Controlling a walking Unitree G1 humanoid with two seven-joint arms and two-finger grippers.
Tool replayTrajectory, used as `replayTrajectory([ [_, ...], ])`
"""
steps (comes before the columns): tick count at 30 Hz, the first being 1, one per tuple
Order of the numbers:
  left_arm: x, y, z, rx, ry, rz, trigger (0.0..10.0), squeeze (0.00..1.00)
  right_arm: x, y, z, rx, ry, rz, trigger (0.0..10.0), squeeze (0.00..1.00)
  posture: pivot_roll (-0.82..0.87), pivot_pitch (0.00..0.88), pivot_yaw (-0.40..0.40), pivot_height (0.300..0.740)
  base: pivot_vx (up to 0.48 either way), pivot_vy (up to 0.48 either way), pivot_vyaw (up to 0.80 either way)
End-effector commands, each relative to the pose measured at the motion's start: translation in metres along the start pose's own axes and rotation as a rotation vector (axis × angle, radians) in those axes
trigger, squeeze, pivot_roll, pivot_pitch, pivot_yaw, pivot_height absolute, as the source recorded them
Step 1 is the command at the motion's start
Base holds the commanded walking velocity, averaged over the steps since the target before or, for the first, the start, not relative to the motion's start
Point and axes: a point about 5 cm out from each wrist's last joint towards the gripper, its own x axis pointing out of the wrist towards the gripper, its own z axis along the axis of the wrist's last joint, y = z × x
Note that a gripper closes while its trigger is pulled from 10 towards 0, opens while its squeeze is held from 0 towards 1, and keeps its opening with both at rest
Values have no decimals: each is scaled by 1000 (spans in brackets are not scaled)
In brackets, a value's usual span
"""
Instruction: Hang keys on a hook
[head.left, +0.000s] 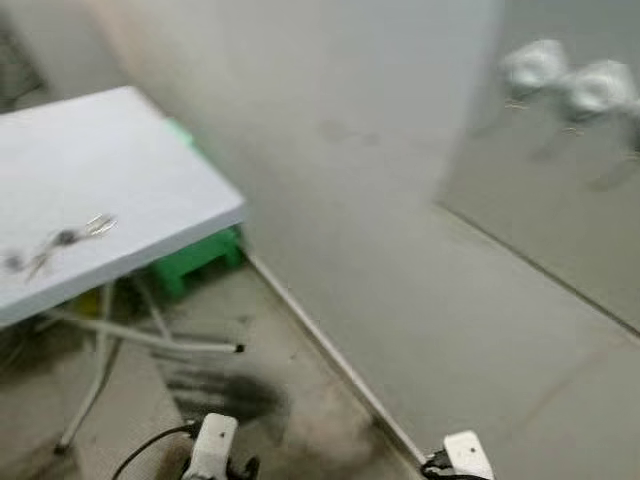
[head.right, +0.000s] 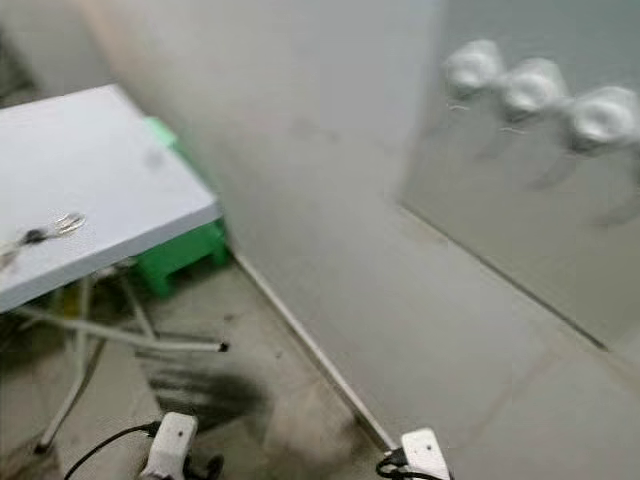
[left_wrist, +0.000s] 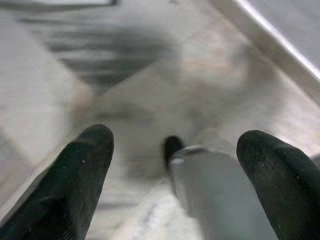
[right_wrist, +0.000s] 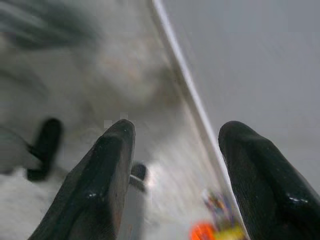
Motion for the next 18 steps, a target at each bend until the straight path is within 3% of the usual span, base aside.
replayTrajectory([
  [1,2,-7,1,-3,-6,-16,10000,0,-4,-8,-9,5,34,-24,10000,0,-14,24,14,740,0,0,800],
  [13,4,-6,14,-18,-65,-21,10000,0,-3,-10,-5,5,13,-25,10000,0,-15,31,14,740,0,0,800],
  [18,6,-4,65,-46,-302,-58,10000,0,1,-16,24,53,-146,-21,10000,0,-16,45,12,740,0,0,800],
])
